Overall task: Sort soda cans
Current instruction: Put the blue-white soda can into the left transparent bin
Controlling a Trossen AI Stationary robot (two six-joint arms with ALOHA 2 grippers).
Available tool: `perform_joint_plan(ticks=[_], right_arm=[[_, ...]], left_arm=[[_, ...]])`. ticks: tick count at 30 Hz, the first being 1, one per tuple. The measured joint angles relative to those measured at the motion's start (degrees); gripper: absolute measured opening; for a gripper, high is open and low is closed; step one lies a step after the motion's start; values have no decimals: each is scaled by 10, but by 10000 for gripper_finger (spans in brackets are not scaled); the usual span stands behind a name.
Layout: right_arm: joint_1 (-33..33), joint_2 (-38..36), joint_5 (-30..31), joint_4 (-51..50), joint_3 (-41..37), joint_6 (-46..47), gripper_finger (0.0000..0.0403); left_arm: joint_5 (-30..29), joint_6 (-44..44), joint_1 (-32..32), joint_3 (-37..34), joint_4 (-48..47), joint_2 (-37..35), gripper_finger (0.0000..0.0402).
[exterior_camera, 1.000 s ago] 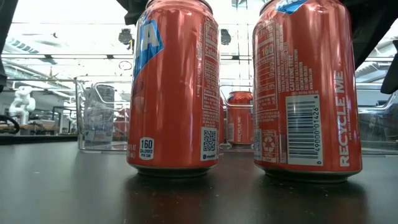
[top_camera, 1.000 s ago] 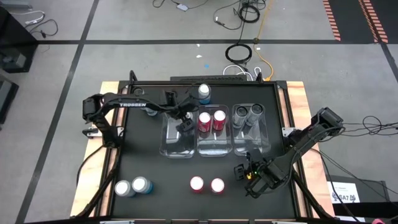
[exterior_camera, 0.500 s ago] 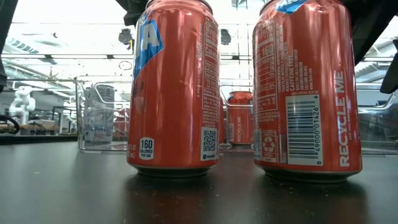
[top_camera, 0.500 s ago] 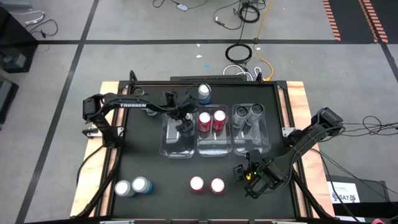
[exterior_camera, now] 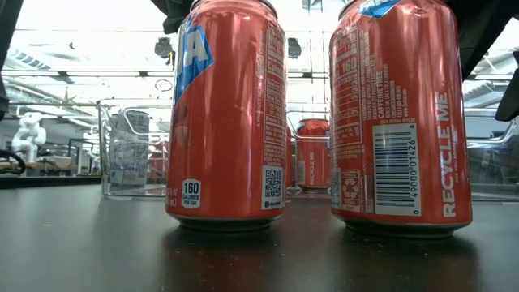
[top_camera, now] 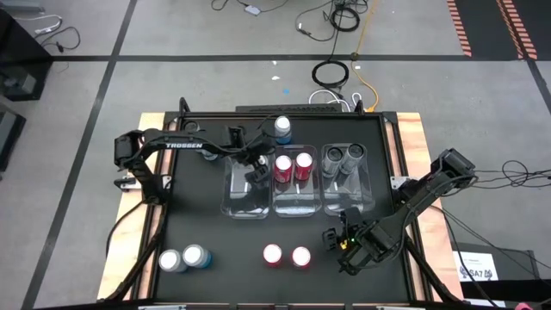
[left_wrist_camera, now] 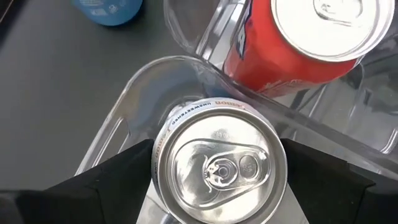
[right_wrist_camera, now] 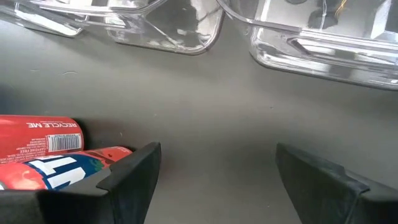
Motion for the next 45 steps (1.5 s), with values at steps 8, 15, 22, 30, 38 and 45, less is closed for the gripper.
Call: perform_joint_plan(ticks=[8, 15, 22, 30, 38, 45], right_arm=[[0, 0, 0, 0, 0, 0, 310], [0, 0, 0, 0, 0, 0, 310], [0, 0, 0, 0, 0, 0, 310], [0, 0, 0, 0, 0, 0, 310], [0, 0, 1, 0, 0, 0, 310], [0, 0, 19, 0, 0, 9, 310]], left_arm=[[0, -1, 0, 0, 2, 0, 354], [0, 0, 0, 0, 0, 0, 397], [0, -2, 0, 20, -20, 0, 389], [-1, 16, 4, 75, -96, 0, 389], [1, 26, 4, 94, -88, 0, 389], [14, 26, 4, 94, -34, 0, 389]])
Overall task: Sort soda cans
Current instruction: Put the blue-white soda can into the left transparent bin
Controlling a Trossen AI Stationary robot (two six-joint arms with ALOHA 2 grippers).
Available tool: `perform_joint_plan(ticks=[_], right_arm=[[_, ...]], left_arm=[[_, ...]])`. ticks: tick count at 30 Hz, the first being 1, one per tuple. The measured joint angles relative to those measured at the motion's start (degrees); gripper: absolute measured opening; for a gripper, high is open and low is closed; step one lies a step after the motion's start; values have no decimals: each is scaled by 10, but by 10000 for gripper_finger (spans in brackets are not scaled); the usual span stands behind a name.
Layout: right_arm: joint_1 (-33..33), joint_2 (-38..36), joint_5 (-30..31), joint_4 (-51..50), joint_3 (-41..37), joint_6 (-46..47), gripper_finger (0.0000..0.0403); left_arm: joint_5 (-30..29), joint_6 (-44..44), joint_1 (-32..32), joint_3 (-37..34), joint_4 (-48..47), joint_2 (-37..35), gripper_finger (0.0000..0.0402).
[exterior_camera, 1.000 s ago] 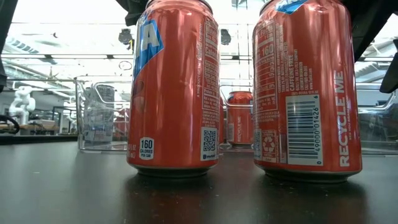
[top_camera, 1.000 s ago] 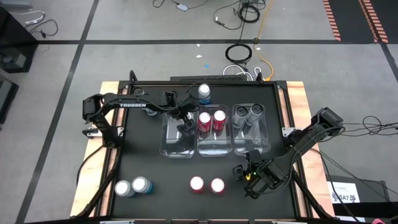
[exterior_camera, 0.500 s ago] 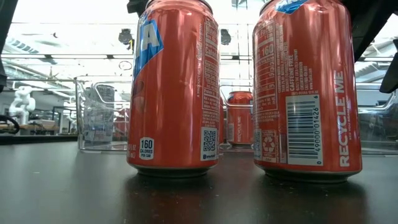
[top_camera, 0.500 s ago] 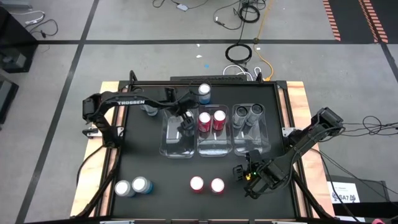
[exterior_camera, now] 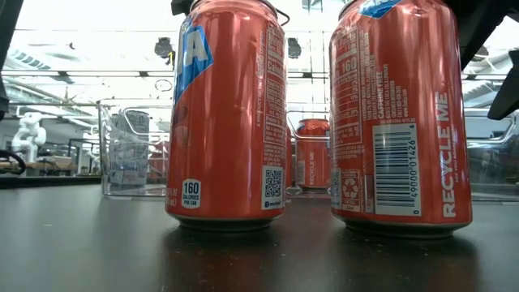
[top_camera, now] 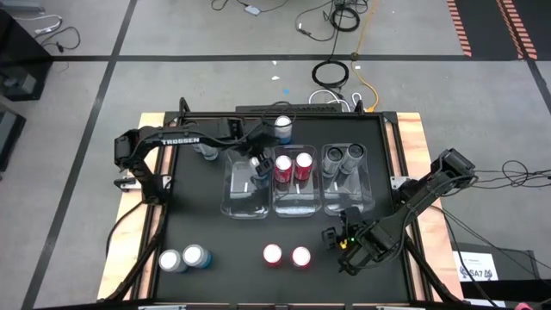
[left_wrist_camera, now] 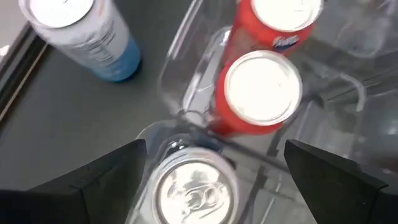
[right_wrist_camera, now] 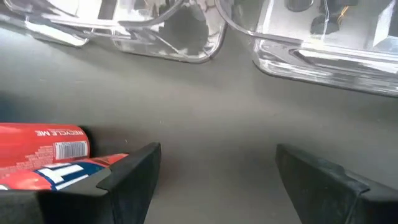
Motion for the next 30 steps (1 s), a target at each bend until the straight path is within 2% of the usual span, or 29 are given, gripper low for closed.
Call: perform_joint_plan(ticks=[14, 21, 25, 30], right_arm=[[0, 0, 1, 0, 0, 10, 310], [0, 0, 1, 0, 0, 19, 310], [0, 0, 1, 0, 0, 21, 310], [0, 0, 1, -2, 0, 21, 310]], left_arm=[[-26, 3, 0, 0, 69, 0, 399], [-22, 62, -1, 0, 88, 0, 400], [-12, 58, -11, 0, 72, 0, 400], [-59, 3, -7, 0, 84, 0, 400]])
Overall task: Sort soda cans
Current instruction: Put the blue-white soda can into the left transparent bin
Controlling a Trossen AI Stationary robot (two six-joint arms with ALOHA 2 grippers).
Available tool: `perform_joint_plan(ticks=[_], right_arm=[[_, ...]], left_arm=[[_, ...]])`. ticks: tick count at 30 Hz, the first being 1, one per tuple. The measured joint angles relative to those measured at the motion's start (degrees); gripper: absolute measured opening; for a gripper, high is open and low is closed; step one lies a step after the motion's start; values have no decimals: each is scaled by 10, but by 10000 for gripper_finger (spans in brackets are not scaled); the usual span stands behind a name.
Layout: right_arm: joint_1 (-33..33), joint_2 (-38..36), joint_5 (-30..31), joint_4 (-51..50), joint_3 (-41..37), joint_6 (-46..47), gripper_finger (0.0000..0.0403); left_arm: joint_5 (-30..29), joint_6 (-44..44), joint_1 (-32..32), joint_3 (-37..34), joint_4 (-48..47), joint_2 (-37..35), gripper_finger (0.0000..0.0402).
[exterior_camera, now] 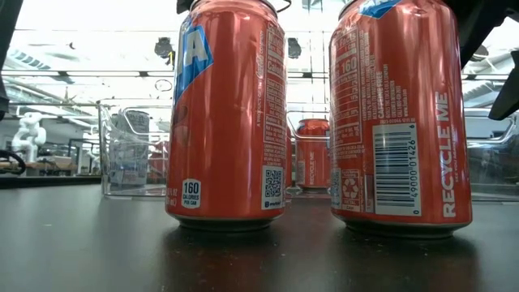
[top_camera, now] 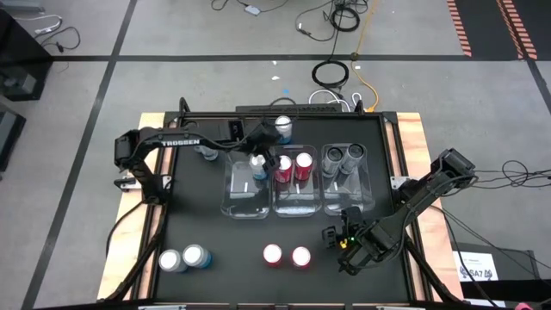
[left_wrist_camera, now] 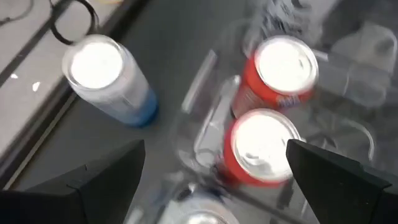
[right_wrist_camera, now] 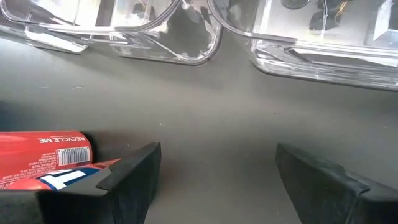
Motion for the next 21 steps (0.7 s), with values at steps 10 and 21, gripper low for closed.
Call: perform_joint_plan(ticks=[10, 21], right_arm=[[-1, 0, -1, -13, 0, 38, 310], [-2, 0, -3, -26, 0, 92, 310]], left_arm=[[19, 22, 106, 87, 59, 0, 400], [98, -4, 193, 332, -40, 161, 400]])
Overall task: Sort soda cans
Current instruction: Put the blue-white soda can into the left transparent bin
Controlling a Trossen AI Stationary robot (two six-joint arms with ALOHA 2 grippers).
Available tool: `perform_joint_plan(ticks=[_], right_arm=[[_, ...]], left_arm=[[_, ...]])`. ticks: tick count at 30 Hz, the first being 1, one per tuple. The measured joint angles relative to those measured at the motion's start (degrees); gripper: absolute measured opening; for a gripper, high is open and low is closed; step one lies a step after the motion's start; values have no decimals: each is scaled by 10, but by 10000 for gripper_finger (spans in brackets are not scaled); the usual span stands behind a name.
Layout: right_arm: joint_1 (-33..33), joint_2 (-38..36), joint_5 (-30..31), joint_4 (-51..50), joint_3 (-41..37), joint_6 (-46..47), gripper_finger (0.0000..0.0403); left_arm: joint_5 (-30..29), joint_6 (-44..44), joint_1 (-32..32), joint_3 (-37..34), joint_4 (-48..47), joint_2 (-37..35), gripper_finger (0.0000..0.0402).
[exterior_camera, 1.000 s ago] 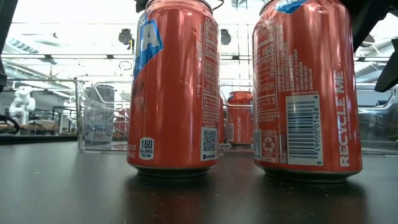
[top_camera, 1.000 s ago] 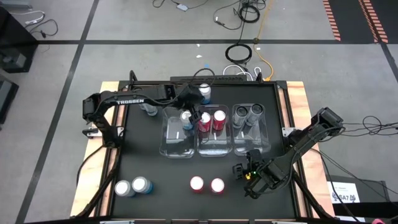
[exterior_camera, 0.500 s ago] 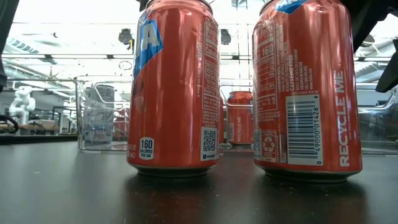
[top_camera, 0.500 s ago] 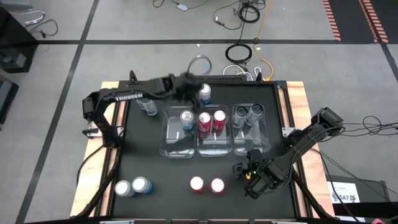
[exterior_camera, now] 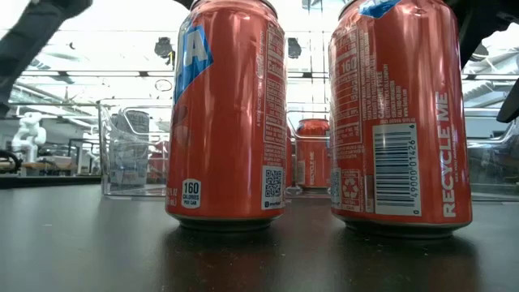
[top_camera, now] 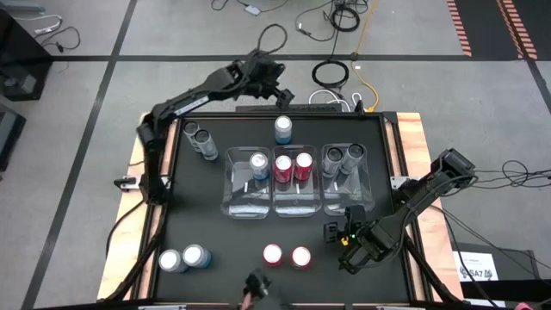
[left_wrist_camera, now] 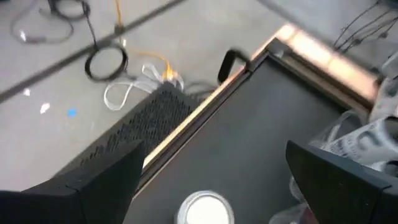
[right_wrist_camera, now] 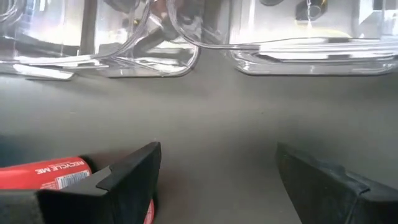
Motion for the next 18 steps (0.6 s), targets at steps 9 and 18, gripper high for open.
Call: perform_joint_plan(ticks=[9, 18], right_arm=[[-12, 0, -2, 0, 0, 5, 310], [-18, 0, -2, 4, 0, 5, 310]], left_arm=[[14, 1, 5, 158, -154, 137, 400], [25, 2, 5, 160, -184, 187, 400]])
